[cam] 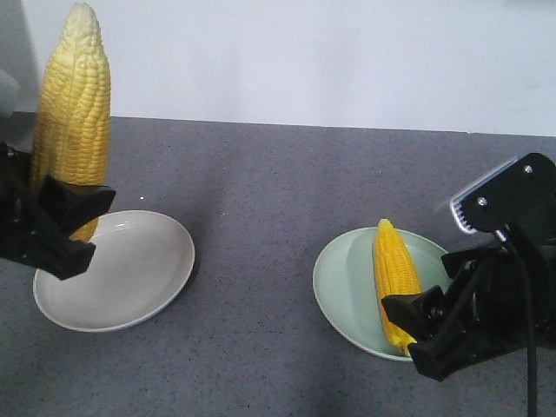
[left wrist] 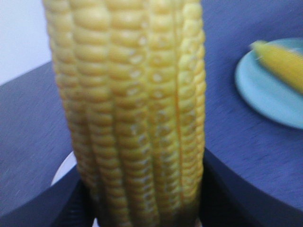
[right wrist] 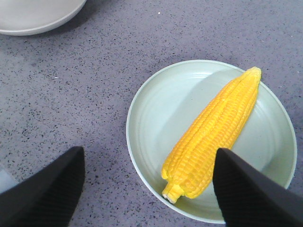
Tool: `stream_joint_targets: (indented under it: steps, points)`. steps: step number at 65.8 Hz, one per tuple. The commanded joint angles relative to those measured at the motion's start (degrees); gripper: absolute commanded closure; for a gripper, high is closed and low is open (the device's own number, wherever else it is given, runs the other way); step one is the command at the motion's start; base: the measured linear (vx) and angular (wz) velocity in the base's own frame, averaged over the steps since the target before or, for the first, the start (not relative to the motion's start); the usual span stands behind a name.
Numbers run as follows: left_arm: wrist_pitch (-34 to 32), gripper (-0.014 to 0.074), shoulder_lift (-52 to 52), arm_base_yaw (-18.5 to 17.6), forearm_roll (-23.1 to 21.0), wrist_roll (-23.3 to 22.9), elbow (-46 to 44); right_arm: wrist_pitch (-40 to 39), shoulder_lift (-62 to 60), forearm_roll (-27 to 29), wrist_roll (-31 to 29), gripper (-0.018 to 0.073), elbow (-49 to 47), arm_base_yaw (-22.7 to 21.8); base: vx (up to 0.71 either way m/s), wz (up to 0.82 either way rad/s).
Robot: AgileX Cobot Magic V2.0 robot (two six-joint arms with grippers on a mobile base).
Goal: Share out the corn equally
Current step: 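Lower the left gripper's cob onto the white plate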
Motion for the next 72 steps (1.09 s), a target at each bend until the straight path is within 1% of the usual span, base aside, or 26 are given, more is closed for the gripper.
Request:
stream_joint_targets:
  steps: [1,7,17,27,37,43,52,59,72]
  points:
    - [2.3,0.0305,3.4,2.2,4.0,-3.0,-4.5,-2.9,-0.8,-0.6,0.1,0.0022,-1.5,0.1,0.0,0.0]
    - [6.8,0.0305,6.7,4.5,4.1,-3.5,-6.7,-2.8,-0.8,-0.6,0.1,0.0022,-1.5,0.1,0.0,0.0]
    - [12.5,0.0305,12.1,8.3,4.0,-3.5,-9.7,-2.8,-0.8,-0.6,0.1,0.0022,-1.5,0.1,0.0,0.0]
    - [15.8,0.0305,17.2,11.5,3.9,-3.6,-11.1,-2.8,-0.8,-0.6,0.1,0.0022,-1.5,0.1,0.0,0.0]
    - [17.4,0.0305,22.1,14.0,3.8,-3.6,-11.3,-2.8,-0.8,-0.6,0.1,0.0022,-1.5,0.1,0.0,0.0]
    - [17.4,0.0305,24.5,14.7,3.2,-3.6,-11.3,-2.8,-0.8,-0.6,0.1,0.0022,-1.5,0.1,0.0,0.0]
    - [17.0,0.0305,28.0,14.8,0.3,-3.2,-11.3,-2.8,-0.8,-0.6,0.1,0.0022,-1.5,0.1,0.0,0.0]
    - [16.2,0.0305,30.2,14.8,-2.1,-1.9,-11.3,-2.8,-0.8,-0.6,0.1,0.0022,-1.5,0.1,0.0,0.0]
    - [15.4,0.0305,33.0,14.8,-4.0,-1.8,-11.3,-2.7,-0.8,-0.6,0.1,0.0022,-1.5,0.1,0.0,0.0]
